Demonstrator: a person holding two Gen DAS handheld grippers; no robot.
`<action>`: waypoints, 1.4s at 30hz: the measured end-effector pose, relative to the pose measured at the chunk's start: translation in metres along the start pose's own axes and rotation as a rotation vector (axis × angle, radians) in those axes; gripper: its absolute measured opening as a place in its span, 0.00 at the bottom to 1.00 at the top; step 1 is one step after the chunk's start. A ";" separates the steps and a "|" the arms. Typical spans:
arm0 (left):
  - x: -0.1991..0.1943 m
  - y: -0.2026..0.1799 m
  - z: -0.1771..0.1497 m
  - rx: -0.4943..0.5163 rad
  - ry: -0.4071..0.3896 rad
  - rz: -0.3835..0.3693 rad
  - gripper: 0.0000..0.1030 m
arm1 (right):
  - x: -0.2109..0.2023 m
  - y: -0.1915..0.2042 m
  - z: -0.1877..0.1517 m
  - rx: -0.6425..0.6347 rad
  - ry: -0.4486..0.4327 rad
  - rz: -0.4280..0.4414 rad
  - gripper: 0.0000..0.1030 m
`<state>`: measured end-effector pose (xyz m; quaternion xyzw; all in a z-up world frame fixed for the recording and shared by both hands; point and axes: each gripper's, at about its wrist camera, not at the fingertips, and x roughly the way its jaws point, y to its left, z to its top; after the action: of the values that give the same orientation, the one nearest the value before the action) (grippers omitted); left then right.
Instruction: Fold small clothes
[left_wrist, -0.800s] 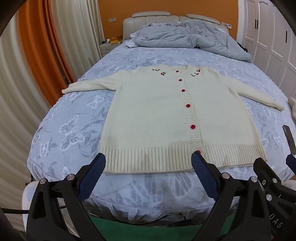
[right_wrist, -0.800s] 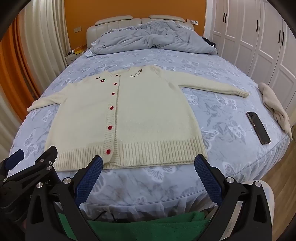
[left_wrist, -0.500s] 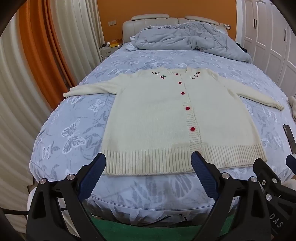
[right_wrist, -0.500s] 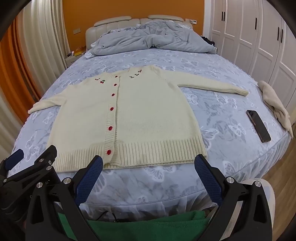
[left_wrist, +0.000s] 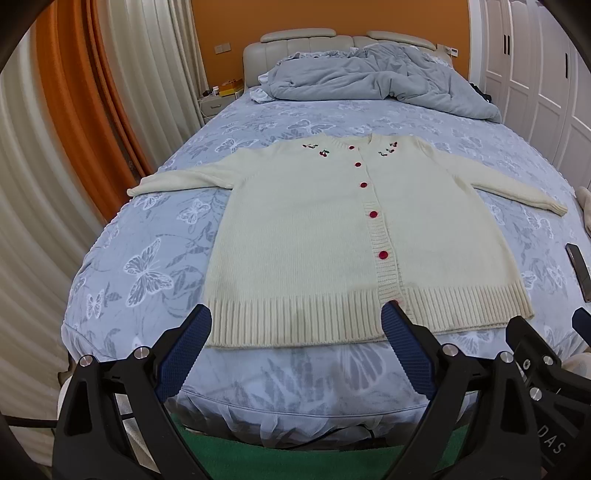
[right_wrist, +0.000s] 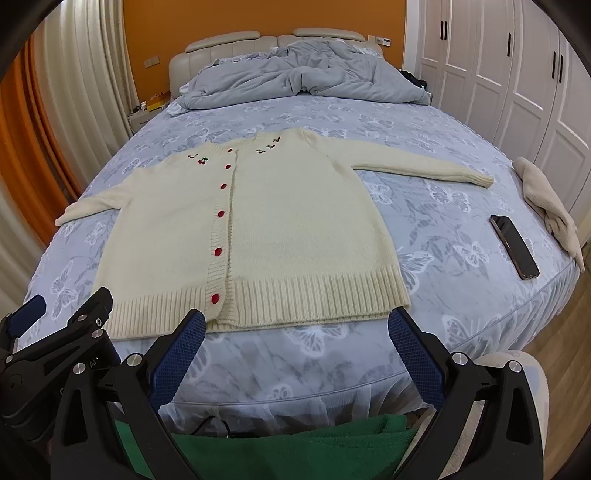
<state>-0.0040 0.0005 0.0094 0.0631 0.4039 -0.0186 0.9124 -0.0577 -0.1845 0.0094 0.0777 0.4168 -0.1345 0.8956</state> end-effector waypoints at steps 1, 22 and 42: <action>0.000 -0.001 0.000 0.001 -0.001 0.001 0.88 | 0.000 0.000 -0.001 0.000 -0.001 -0.001 0.95; -0.001 -0.003 -0.002 0.004 -0.004 0.004 0.87 | 0.000 0.000 -0.002 0.002 0.009 -0.003 0.95; -0.001 -0.003 -0.002 0.005 -0.002 0.004 0.87 | 0.002 0.001 -0.002 0.001 0.013 -0.004 0.95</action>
<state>-0.0060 -0.0025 0.0086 0.0661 0.4027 -0.0180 0.9128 -0.0576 -0.1834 0.0072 0.0781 0.4226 -0.1360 0.8926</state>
